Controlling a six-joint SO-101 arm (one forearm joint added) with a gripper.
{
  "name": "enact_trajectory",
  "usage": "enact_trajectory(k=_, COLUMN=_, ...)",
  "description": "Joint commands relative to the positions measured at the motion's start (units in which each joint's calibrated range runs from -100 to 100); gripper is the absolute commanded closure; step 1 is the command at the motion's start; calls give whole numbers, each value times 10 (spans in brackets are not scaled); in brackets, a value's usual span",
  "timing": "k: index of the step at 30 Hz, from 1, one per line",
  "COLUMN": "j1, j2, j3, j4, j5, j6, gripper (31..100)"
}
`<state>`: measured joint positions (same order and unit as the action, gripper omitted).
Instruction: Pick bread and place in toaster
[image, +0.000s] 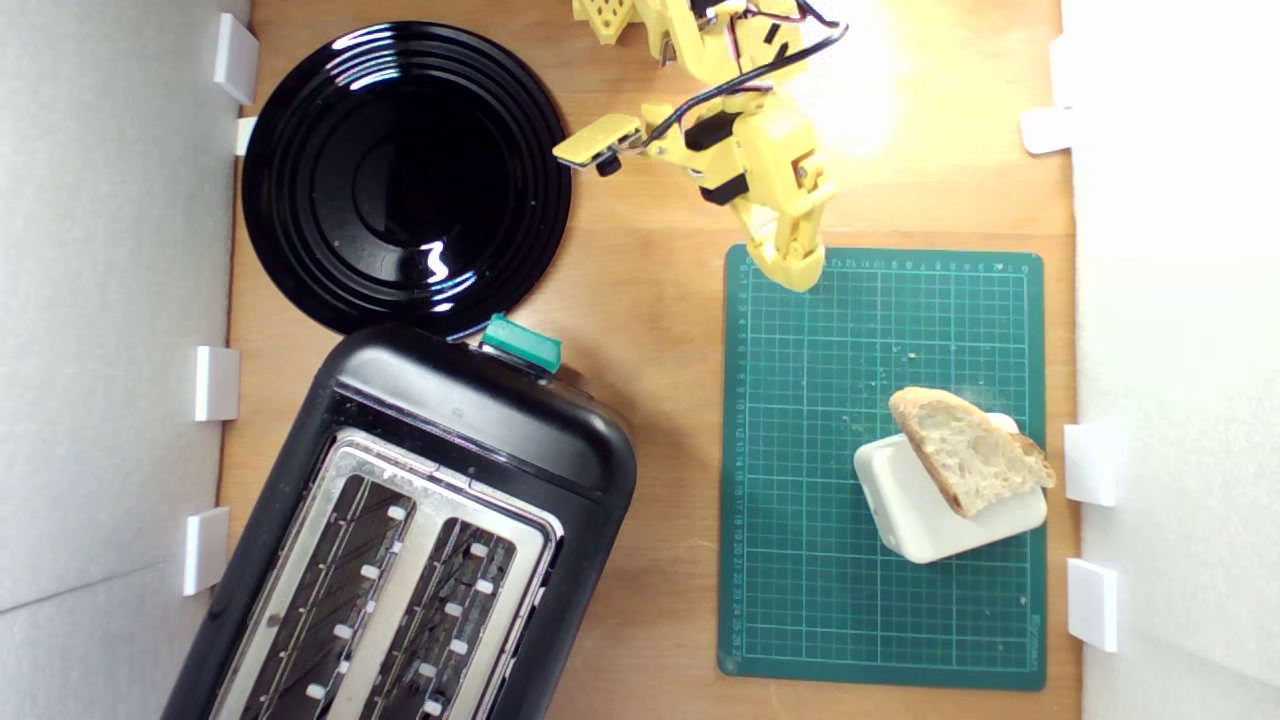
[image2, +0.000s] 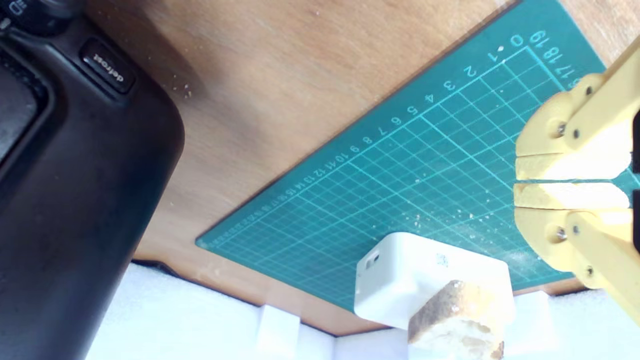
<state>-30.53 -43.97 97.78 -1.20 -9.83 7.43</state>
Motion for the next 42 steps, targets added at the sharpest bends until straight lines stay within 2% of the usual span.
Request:
enact_trajectory(k=1, j1=-3, j2=25, j3=-22, j4=6, j5=-21, j6=-2, gripper=880)
enact_trajectory(k=5, j1=-3, j2=128, j3=-75, j4=10, j5=-64, j6=-14, gripper=880)
enact_trajectory(k=9, j1=8, j2=199, j3=-103, j4=60, j5=-110, j6=-38, gripper=880)
enact_trajectory(k=14, j1=18, j2=238, j3=-105, j4=99, j5=-178, j6=-56, gripper=880)
enact_trajectory(k=22, j1=16, j2=349, j3=-105, j4=100, j5=-359, j6=-53, gripper=880)
enact_trajectory(k=24, j1=16, j2=383, j3=-115, j4=94, j5=-397, j6=-37, gripper=882)
enact_trajectory(k=34, j1=17, j2=442, j3=-164, j4=97, j5=-417, j6=-28, gripper=871)
enact_trajectory(k=36, j1=15, j2=442, j3=-164, j4=98, j5=-417, j6=-28, gripper=830)
enact_trajectory(k=37, j1=15, j2=442, j3=-164, j4=98, j5=-417, j6=-28, gripper=760)
enact_trajectory(k=42, j1=14, j2=446, j3=-164, j4=98, j5=-418, j6=-31, gripper=583)
